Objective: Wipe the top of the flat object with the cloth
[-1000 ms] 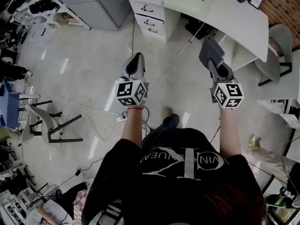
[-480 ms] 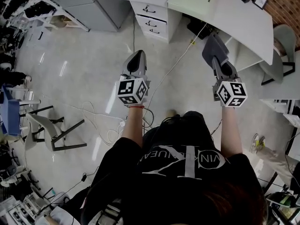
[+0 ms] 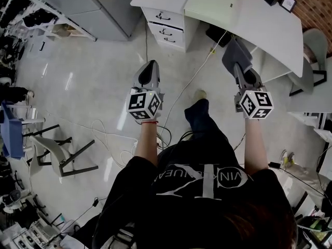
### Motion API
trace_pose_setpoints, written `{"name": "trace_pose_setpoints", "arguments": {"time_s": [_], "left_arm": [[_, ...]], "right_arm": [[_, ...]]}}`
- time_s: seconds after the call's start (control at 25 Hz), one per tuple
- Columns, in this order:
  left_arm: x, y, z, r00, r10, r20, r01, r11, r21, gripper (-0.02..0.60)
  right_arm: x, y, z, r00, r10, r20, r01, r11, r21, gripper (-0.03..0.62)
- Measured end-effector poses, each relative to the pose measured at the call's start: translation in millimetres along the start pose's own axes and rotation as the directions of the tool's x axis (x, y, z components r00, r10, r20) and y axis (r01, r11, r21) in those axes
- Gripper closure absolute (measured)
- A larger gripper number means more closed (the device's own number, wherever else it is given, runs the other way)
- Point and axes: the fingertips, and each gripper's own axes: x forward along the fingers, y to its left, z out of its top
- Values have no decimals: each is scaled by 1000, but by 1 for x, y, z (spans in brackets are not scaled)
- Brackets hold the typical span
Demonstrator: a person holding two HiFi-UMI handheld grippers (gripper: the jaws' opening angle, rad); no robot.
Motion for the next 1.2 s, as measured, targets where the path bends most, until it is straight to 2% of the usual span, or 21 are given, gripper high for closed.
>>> {"name": "trace_pose_setpoints", "arguments": {"time_s": [0.2, 0.4, 0.92, 1.2], "left_arm": [[32, 12, 10, 1000, -9, 12, 9, 1000, 6, 571], [76, 22, 12, 1000, -21, -16, 22, 999, 46, 571], [197, 27, 4, 996, -65, -59, 66, 998, 5, 569], [262, 26, 11, 995, -91, -43, 91, 996, -2, 569]], "right_arm": [[35, -13, 9, 1000, 12, 8, -12, 1000, -6, 544], [76, -29, 17, 1000, 23, -7, -23, 1000, -7, 544], [158, -92, 31, 999, 23, -37, -22, 1000, 2, 545], [192, -128, 36, 999, 19, -48, -19, 1000, -1, 544]]}}
